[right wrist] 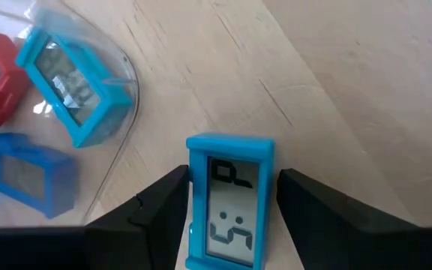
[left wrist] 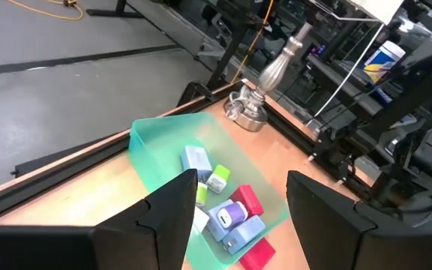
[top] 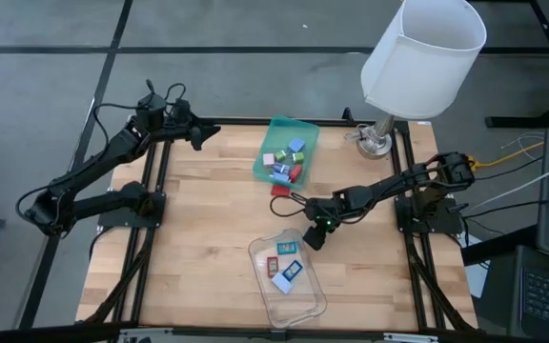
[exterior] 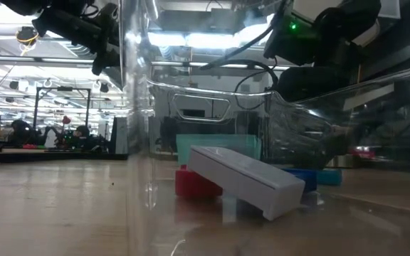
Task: Pick & Place Office items
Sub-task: Put the blue digital timer into the transparent bin
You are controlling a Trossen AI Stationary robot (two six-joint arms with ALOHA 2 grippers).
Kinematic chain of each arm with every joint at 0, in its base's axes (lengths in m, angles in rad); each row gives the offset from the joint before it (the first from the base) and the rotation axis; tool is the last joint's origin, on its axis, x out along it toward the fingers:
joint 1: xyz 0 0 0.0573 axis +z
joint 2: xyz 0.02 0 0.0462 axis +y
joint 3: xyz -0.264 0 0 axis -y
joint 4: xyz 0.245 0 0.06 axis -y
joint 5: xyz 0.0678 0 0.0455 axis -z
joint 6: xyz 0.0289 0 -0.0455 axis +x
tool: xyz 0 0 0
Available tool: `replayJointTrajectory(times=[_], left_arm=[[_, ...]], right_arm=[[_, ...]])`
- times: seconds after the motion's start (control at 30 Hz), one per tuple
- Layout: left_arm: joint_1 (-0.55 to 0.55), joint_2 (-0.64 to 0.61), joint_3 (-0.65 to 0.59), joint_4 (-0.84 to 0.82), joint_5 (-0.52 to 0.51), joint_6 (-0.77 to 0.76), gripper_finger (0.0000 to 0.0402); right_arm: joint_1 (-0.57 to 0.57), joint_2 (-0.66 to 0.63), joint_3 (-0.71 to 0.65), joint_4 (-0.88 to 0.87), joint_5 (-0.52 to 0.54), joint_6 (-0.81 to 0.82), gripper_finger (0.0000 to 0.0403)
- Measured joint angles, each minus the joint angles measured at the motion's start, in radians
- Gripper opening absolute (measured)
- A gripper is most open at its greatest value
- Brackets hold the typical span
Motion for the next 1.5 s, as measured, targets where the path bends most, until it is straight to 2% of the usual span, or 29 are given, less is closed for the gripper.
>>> replayJointTrajectory(times=[0.2, 0.4, 0.87, 0.97, 1.03, 1.07, 1.23, 1.33, 1.5], left_arm=[[0.0, -0.012, 0.0, 0.002, 0.001, 0.0, 0.0203], [0.0, -0.015, 0.0, 0.002, 0.025, 0.0, 0.0203], [0.0, -0.015, 0.0, 0.002, 0.045, 0.009, 0.0203], [0.0, -0.015, 0.0, 0.002, 0.045, 0.009, 0.0203], [0.0, -0.015, 0.0, 0.002, 0.045, 0.016, 0.0203], [0.0, -0.015, 0.0, 0.002, 0.045, 0.017, 0.0203], [0.0, -0.014, 0.0, 0.011, 0.045, 0.017, 0.0203], [0.0, -0.014, 0.0, 0.034, 0.044, 0.017, 0.0203], [0.0, -0.014, 0.0, 0.064, 0.042, 0.008, 0.0203]], right_arm=[[-0.001, 0.0, -0.002, 0.0, -0.014, 0.019, 0.0195], [0.011, 0.0, -0.007, 0.01, -0.03, 0.059, 0.0126], [-0.032, -0.002, 0.002, 0.028, -0.055, 0.061, 0.0126], [-0.047, -0.035, -0.003, 0.008, -0.028, 0.073, 0.0124], [-0.062, -0.067, -0.008, -0.025, -0.003, 0.083, 0.0063], [-0.066, -0.081, -0.009, -0.037, 0.01, 0.087, 0.0046], [-0.097, -0.177, -0.018, -0.12, 0.031, 0.105, 0.0002], [-0.116, -0.246, -0.014, -0.111, 0.009, 0.105, 0.0013], [-0.136, -0.329, -0.013, -0.114, 0.002, 0.137, 0.0085]])
